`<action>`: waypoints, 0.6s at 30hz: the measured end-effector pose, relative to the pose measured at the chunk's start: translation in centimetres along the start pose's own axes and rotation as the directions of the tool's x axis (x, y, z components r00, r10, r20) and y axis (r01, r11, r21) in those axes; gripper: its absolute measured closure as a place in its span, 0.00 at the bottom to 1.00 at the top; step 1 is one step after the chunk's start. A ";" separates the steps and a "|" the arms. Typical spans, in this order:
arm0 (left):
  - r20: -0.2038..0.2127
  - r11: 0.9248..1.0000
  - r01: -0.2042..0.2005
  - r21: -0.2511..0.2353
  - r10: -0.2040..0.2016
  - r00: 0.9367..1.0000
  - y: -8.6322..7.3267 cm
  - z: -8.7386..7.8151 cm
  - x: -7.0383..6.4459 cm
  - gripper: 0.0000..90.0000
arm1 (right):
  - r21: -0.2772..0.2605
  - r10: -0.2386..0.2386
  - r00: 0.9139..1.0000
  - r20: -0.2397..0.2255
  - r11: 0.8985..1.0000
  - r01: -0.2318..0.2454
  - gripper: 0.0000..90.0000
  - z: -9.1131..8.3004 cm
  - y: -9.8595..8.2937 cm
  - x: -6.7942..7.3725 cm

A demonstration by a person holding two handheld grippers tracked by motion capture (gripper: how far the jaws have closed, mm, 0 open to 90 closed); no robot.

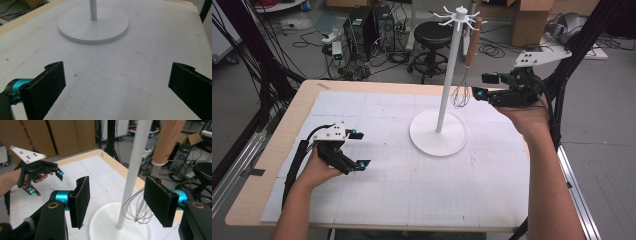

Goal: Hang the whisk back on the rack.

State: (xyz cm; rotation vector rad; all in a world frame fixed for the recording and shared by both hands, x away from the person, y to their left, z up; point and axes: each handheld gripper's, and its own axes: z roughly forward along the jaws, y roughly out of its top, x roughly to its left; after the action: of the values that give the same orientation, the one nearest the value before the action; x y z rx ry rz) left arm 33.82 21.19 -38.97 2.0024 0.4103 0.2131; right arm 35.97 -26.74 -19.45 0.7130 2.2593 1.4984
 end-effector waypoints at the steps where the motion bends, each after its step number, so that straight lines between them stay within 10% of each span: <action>1: 0.000 1.000 0.002 -0.001 -0.002 1.000 0.0 0.0 0.0 0.02 | 0.014 -0.003 1.000 0.004 1.000 0.003 0.38 0.1 -0.1 0.2; 18: 0.003 1.000 0.001 -0.015 -0.001 1.000 0.1 -0.3 0.0 0.02 | -0.027 -0.009 0.993 -0.114 1.000 0.006 0.29 0.6 -4.4 1.8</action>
State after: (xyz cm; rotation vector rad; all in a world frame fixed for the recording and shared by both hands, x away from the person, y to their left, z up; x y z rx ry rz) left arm 33.75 21.42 -38.77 1.9872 0.4070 0.2118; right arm 33.82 -26.66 -23.71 0.6252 2.3166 1.6008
